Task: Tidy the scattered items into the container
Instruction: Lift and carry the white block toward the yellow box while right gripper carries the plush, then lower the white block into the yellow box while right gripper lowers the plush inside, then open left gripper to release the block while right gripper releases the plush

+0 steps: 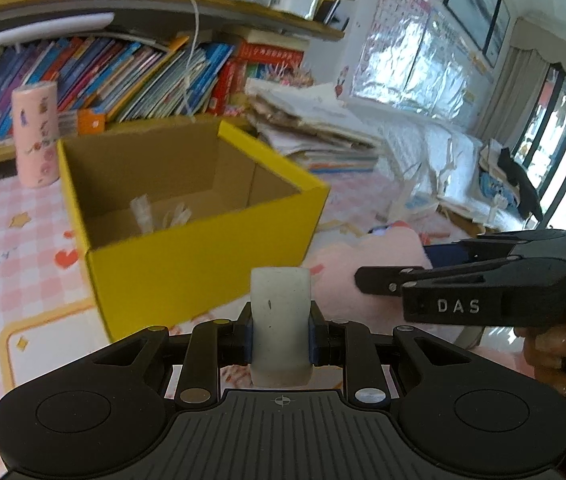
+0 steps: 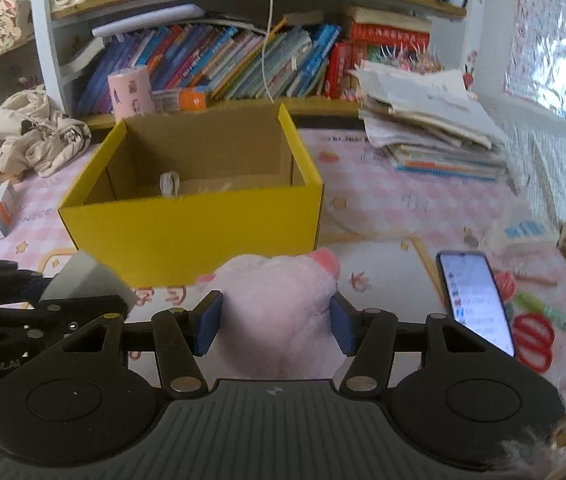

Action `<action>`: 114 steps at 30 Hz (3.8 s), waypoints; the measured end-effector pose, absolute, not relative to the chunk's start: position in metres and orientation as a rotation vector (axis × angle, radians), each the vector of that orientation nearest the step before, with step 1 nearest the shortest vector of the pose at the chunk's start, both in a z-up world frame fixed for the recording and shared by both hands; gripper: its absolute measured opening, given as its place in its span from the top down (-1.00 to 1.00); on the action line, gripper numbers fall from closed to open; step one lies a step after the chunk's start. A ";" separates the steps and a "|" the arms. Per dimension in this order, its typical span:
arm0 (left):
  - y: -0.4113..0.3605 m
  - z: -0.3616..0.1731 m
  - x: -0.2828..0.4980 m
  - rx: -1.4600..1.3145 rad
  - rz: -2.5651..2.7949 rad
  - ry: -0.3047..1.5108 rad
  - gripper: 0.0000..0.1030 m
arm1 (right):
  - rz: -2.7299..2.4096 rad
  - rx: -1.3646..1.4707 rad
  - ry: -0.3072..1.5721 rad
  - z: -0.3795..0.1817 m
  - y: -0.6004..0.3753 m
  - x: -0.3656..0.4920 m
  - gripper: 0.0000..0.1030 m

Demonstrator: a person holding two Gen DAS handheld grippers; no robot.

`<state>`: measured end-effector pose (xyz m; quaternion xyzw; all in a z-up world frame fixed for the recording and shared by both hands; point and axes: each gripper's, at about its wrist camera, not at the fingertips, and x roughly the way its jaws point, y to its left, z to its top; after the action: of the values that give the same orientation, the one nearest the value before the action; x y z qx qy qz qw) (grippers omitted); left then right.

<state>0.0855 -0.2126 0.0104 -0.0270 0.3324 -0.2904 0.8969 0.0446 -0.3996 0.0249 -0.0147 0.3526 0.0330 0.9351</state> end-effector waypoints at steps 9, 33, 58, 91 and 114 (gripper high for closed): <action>-0.222 0.040 0.111 -0.131 -0.590 0.613 0.57 | 0.159 -0.071 0.578 0.066 -0.408 0.066 0.12; -0.225 0.047 0.227 -0.037 -0.229 0.650 0.57 | 0.513 -0.137 0.558 0.069 -0.403 0.252 0.25; -0.231 -0.015 0.302 0.103 -0.147 0.923 0.37 | 0.599 -0.206 0.812 0.009 -0.363 0.347 0.13; -0.212 0.041 0.188 -0.001 -0.043 0.636 -0.44 | 0.483 -0.094 0.630 0.055 -0.395 0.237 -0.26; -0.169 0.026 0.091 -0.009 -0.101 0.634 -0.71 | 0.233 -0.046 0.648 0.023 -0.367 0.098 -0.57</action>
<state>0.0911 -0.1692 0.0259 -0.0046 0.3114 -0.0495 0.9490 0.0978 -0.3672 0.0231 -0.0225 0.3176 0.1143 0.9410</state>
